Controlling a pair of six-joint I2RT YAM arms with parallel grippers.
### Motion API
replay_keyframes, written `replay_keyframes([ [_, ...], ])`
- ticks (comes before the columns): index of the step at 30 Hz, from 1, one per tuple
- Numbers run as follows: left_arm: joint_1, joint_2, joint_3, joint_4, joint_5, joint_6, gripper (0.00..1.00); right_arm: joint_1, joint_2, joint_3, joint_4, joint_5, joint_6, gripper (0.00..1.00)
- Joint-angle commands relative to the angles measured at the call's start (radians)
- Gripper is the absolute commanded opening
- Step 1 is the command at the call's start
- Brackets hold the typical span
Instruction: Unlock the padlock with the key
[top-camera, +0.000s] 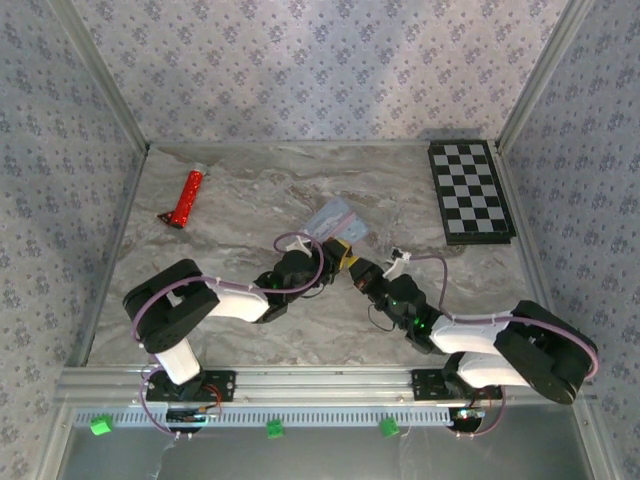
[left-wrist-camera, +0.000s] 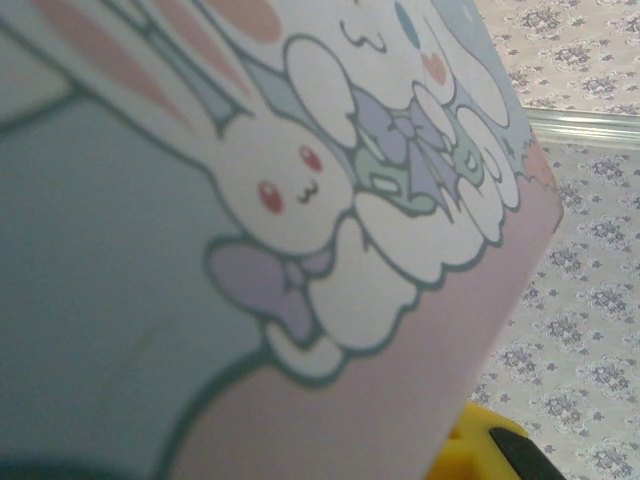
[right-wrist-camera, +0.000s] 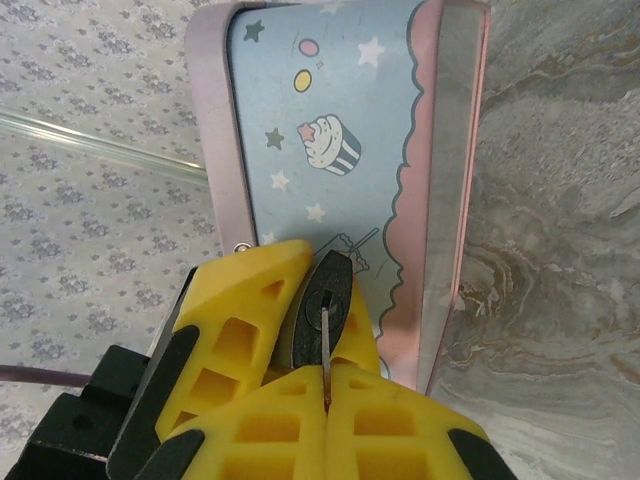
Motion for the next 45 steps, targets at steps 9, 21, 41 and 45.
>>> replay_keyframes([
  [9, -0.031, -0.088, 0.026, 0.091, 0.086, 0.066, 0.0, -0.222, -0.326, 0.024, -0.406, -0.284, -0.067, 0.0],
  [21, -0.003, -0.12, 0.014, 0.044, 0.109, 0.089, 0.0, -0.412, -0.373, 0.037, -0.499, -0.608, -0.14, 0.0],
  [41, 0.169, -0.214, 0.195, -1.022, 0.335, 0.776, 0.0, -0.406, -0.545, 0.118, -0.737, -0.933, -0.622, 0.0],
  [45, 0.168, -0.197, 0.16, -1.021, 0.331, 0.829, 0.09, -0.368, -0.535, 0.143, -0.793, -0.918, -0.686, 0.0],
])
